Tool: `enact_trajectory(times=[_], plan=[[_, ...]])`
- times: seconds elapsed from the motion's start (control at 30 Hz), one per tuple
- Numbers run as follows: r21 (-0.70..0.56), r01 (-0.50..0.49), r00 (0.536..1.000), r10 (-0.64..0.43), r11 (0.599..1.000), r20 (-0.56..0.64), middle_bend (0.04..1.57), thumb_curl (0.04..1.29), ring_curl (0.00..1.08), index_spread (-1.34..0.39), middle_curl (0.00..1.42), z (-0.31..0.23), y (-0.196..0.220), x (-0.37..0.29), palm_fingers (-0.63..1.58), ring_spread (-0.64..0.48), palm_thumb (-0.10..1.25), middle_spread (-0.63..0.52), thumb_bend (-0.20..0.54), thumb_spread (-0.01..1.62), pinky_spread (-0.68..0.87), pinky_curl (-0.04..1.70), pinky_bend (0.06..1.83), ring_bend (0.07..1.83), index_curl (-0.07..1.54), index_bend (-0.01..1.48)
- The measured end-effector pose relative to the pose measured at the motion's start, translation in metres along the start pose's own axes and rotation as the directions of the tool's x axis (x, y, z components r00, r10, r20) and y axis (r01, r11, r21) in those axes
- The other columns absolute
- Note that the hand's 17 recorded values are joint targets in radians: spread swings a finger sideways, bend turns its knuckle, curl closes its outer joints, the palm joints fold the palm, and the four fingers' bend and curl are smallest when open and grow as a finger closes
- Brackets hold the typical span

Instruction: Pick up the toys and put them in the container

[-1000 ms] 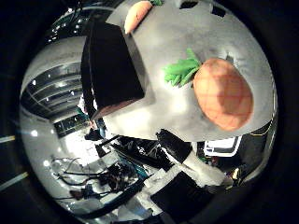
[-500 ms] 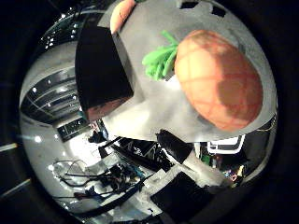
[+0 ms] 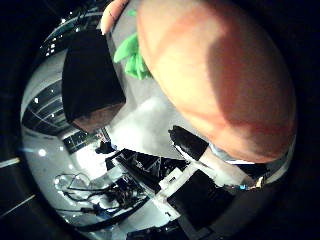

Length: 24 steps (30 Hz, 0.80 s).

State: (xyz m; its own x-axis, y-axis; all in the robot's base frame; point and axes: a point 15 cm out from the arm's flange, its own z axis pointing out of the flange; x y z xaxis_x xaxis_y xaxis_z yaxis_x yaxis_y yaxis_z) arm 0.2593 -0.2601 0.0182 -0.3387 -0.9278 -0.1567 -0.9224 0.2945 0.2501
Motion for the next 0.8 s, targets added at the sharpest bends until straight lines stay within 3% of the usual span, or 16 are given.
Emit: enact_trajectory(times=[0.1,0.2,0.37,0.47,0.63,0.8], plan=[[0.032,-0.003,1.0,0.003,0.999,-0.015,0.53,0.34,0.37,-0.35,0.45,-0.008,-0.005,0.005,1.05,-0.2,0.69,-0.2,-0.016,1.02,-0.17,0.34,0.78,0.84,0.28,0.21],[0.075,-0.019,0.999,0.021,0.997,-0.031,0.68,0.34,0.48,-0.43,0.56,-0.023,-0.006,0.014,1.13,-0.27,0.73,-0.28,-0.017,1.01,-0.33,0.44,0.95,0.97,0.39,0.32],[0.15,-0.028,0.998,0.037,0.988,-0.059,1.01,0.36,0.61,-0.47,0.75,-0.04,0.003,0.025,1.16,-0.29,0.79,-0.28,-0.018,1.0,-0.3,0.62,1.18,1.18,0.66,0.76],[0.196,-0.018,0.996,0.035,0.98,-0.081,1.13,0.37,0.66,-0.42,0.81,-0.052,0.003,0.026,1.13,-0.28,0.82,-0.25,-0.017,0.99,-0.27,0.71,1.25,1.26,0.78,0.93],[0.259,0.021,0.993,0.011,0.966,-0.121,1.26,0.41,0.72,-0.34,0.84,-0.087,0.001,0.01,1.09,-0.25,0.9,-0.2,-0.012,1.0,-0.22,0.85,1.29,1.32,0.88,1.06],[0.324,0.101,0.991,-0.066,0.941,-0.116,1.31,0.47,0.76,-0.29,0.82,-0.136,-0.006,-0.053,1.08,-0.24,0.98,-0.16,-0.008,1.0,-0.2,0.96,1.27,1.33,0.9,1.11]])
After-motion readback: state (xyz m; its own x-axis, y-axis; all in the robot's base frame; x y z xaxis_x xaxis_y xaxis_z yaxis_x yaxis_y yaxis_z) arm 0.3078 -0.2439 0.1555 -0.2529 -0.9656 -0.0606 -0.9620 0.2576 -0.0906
